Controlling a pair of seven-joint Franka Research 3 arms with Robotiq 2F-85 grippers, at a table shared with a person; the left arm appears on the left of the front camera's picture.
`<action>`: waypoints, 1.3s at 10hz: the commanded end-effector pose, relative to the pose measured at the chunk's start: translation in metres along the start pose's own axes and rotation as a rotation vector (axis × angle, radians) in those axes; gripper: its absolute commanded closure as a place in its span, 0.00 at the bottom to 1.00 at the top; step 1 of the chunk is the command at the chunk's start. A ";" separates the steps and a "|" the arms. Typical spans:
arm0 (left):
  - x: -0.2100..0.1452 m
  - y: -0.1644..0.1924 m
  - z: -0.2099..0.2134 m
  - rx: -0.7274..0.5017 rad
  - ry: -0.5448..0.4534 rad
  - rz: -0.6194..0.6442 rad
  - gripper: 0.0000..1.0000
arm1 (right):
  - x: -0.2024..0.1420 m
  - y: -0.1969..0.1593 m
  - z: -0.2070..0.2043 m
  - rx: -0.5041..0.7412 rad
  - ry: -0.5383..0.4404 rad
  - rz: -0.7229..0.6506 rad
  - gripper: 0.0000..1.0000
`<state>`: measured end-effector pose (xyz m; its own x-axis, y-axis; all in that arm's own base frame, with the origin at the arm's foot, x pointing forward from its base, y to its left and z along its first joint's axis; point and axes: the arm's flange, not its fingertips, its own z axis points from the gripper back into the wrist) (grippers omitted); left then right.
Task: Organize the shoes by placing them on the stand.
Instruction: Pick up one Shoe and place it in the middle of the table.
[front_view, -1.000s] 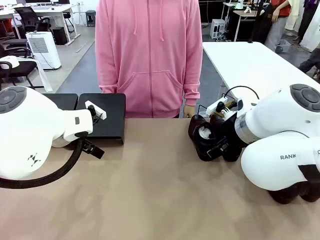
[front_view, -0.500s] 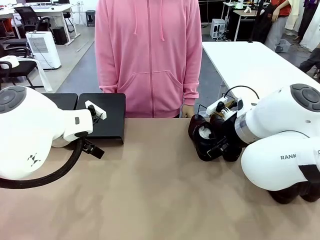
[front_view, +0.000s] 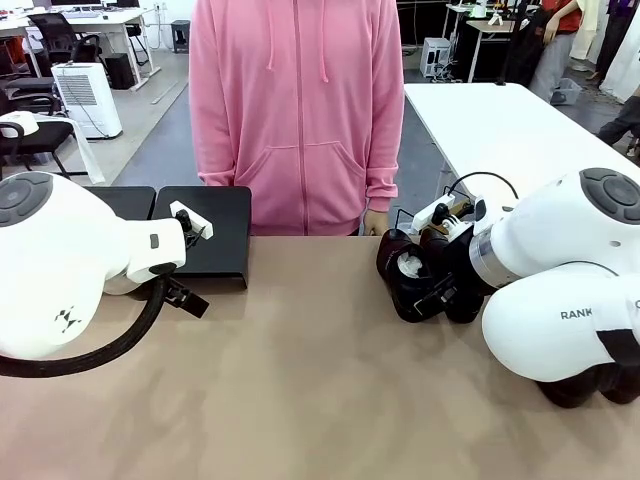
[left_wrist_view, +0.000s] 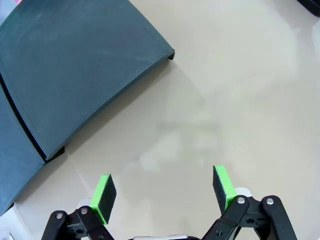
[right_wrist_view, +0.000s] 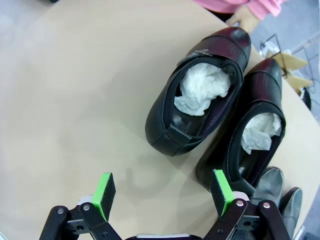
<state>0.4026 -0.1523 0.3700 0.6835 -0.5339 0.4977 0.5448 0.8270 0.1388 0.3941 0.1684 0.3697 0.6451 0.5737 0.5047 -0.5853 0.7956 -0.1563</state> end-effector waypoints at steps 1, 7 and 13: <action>0.000 0.001 0.000 0.000 -0.001 0.001 0.00 | 0.000 0.000 0.001 -0.001 -0.002 0.000 0.00; 0.002 -0.003 0.018 0.005 -0.032 -0.029 0.00 | 0.001 -0.001 0.015 0.003 -0.010 0.019 0.00; -0.006 0.031 0.153 -0.055 -0.245 0.131 0.00 | -0.025 -0.068 0.112 0.124 -0.146 -0.069 0.00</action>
<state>0.3698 -0.1259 0.5008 0.6211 -0.3994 0.6744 0.4903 0.8693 0.0633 0.3775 0.1113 0.4678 0.6172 0.4848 0.6197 -0.5845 0.8098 -0.0513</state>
